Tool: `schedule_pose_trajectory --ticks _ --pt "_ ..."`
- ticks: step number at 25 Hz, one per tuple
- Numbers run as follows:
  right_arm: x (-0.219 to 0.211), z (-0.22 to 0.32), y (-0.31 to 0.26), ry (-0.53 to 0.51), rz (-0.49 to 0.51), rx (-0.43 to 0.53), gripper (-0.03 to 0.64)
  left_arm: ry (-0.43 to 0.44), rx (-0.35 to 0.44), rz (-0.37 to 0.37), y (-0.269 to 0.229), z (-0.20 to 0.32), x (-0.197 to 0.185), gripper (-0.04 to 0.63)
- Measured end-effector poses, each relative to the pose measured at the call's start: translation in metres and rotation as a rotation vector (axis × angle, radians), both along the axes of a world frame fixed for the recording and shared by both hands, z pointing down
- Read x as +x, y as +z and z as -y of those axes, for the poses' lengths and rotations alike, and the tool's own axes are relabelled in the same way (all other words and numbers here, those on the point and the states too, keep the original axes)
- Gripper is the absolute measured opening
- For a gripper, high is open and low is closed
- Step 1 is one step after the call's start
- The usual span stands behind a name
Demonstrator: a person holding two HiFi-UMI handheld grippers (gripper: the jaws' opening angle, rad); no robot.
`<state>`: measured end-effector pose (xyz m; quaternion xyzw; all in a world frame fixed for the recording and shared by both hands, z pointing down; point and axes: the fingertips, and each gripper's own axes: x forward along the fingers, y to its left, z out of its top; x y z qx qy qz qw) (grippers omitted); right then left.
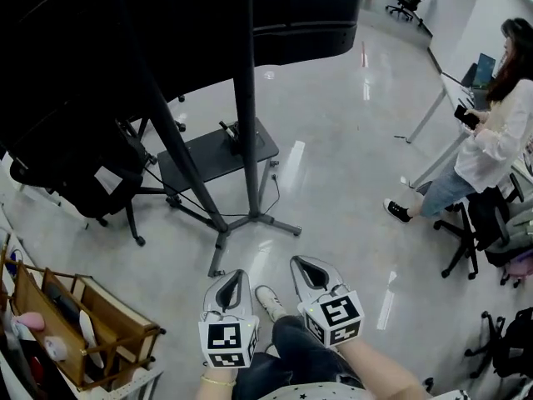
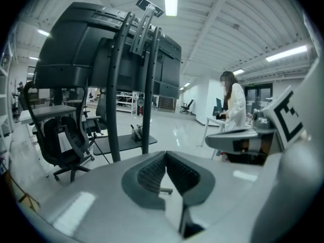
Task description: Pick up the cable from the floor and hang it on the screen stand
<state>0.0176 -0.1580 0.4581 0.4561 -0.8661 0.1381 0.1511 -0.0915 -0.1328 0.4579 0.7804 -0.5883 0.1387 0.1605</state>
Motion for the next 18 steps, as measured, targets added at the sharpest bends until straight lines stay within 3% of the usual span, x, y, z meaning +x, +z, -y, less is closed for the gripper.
schedule_pose_trajectory --ticks 6,11,18 --pt "-0.045 0.104 0.079 -0.102 -0.047 -0.015 0.000 -0.070 -0.042 -0.021 0.078 0.084 -0.032 0.007" --pt "-0.088 0.164 0.199 -0.196 -0.092 -0.069 0.000 -0.134 -0.123 0.001 0.186 0.141 -0.064 0.008" --pt "-0.130 0.231 0.375 -0.298 -0.185 -0.098 0.023 -0.178 -0.175 0.016 0.328 0.199 -0.092 0.008"
